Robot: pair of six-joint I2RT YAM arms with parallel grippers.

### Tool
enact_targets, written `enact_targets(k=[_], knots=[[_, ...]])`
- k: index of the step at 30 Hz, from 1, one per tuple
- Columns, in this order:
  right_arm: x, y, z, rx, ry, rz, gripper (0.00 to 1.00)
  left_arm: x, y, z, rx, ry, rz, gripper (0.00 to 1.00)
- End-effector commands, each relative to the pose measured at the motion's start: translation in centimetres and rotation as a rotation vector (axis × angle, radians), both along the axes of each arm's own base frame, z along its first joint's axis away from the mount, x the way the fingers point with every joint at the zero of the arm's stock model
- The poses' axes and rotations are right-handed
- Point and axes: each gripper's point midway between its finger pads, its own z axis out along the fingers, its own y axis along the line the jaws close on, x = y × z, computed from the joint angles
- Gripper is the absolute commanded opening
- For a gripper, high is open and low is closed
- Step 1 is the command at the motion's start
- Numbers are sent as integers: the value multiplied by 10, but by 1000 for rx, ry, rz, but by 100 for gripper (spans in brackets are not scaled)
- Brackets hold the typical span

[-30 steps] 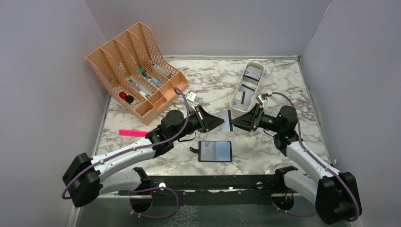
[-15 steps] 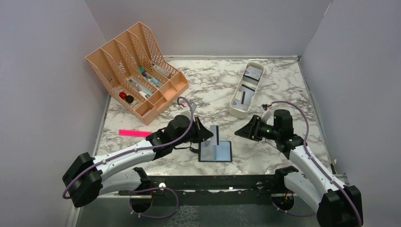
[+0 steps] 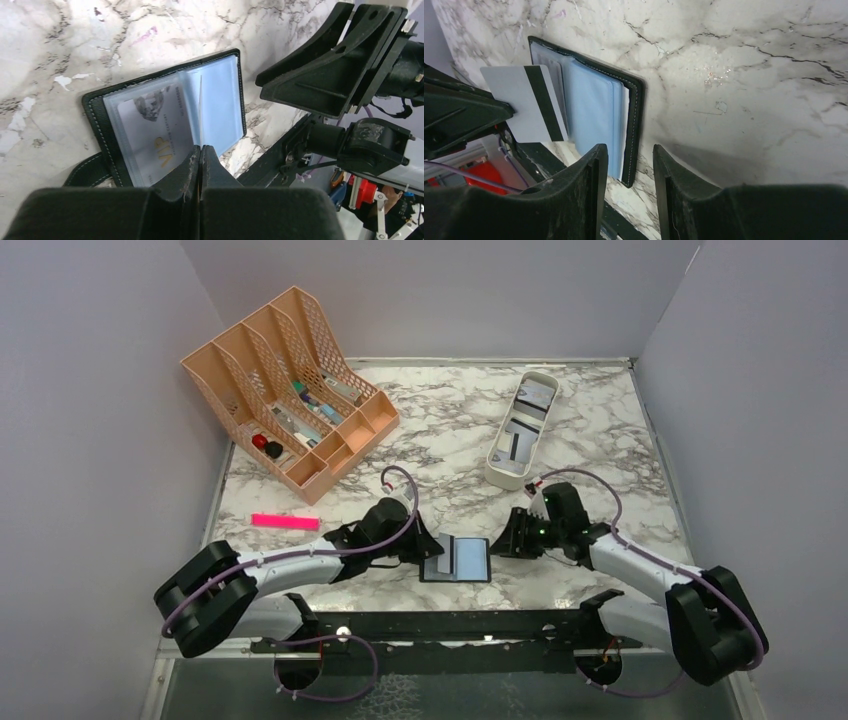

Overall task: Put the credit cards into the card holder
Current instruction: Insert the credit card into the card holder.

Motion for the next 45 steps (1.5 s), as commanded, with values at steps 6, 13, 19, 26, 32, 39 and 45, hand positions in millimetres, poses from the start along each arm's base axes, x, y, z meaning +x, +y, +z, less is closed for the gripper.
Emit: enact_targets(k=[6, 13, 19, 26, 32, 39, 45], knots=[[4, 9, -19, -24, -27, 14, 37, 0, -1, -9, -37, 32, 6, 0], [1, 11, -25, -16, -18, 25, 33, -3, 0, -20, -22, 64, 1, 0], [-1, 12, -26, -13, -17, 29, 32, -4, 2, -29, -5, 81, 10, 0], [-5, 11, -29, -19, -10, 37, 27, -7, 3, -29, -37, 107, 30, 0], [-10, 11, -29, -22, -9, 39, 22, -7, -1, -19, -92, 111, 43, 0], [-15, 17, -30, -8, -3, 51, 19, -12, -4, -23, -134, 145, 40, 0], [-19, 21, -33, -3, 12, 57, 18, -11, -1, -22, -142, 136, 56, 0]])
